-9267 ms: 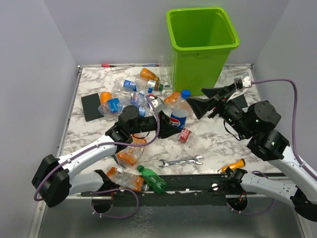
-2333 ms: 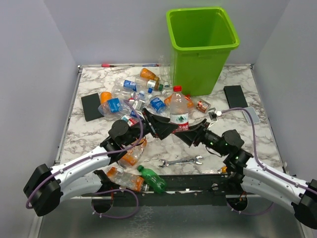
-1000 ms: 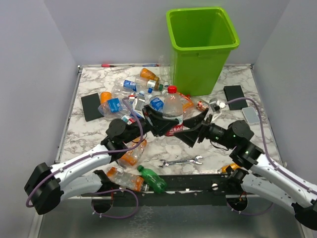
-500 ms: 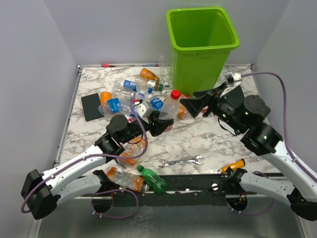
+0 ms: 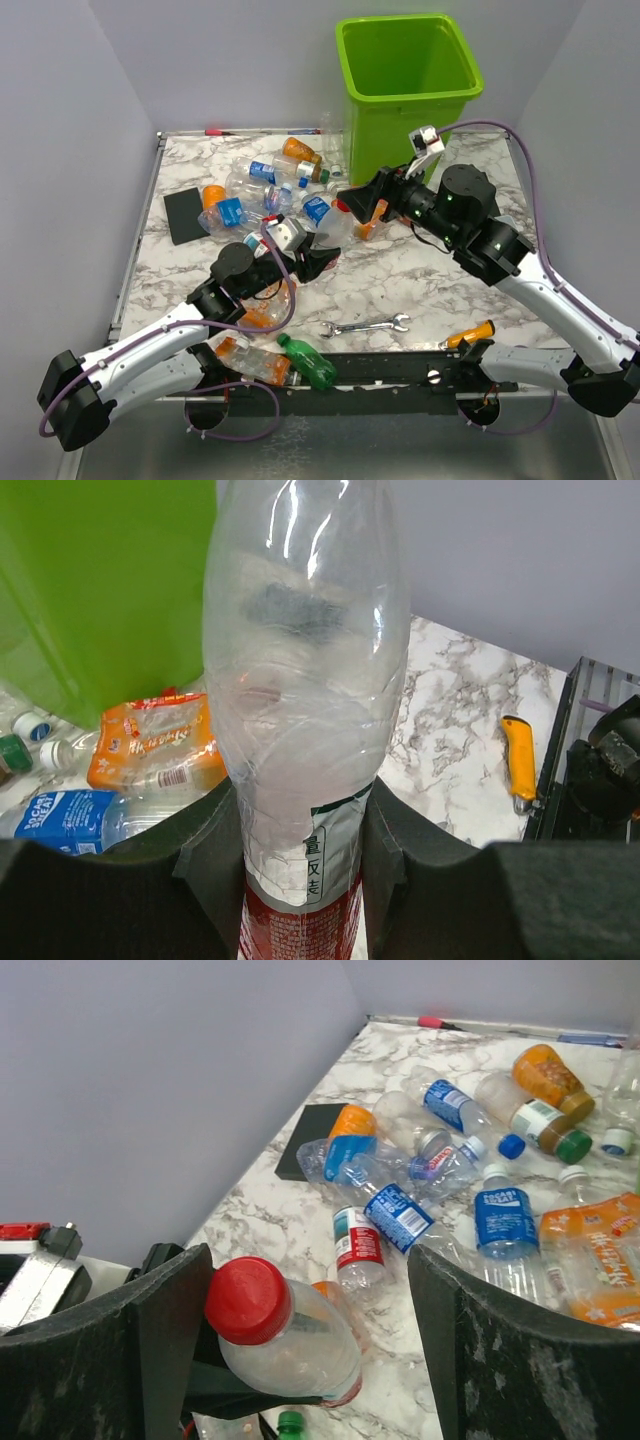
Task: Put the plastic bottles in the bin
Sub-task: Pick up the plastic bottle at the center of the board.
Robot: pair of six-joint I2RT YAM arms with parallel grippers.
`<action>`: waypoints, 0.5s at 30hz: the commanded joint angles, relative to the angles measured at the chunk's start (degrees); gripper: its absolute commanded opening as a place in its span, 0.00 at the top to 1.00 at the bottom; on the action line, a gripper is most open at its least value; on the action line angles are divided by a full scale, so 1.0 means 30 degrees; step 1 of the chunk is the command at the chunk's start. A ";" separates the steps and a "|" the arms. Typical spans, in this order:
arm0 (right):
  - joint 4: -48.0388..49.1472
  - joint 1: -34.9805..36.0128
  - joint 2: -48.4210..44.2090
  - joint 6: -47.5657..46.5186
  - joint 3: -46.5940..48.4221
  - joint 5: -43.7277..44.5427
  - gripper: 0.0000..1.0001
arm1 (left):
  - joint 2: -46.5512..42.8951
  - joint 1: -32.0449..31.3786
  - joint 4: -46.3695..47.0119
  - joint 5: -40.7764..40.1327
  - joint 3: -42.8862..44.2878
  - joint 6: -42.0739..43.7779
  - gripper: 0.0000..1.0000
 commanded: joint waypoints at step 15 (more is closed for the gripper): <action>-0.0200 0.0114 0.1000 0.0815 -0.0436 -0.1899 0.67 | -0.0247 -0.0196 0.1155 -0.0400 -0.0467 -0.0226 0.86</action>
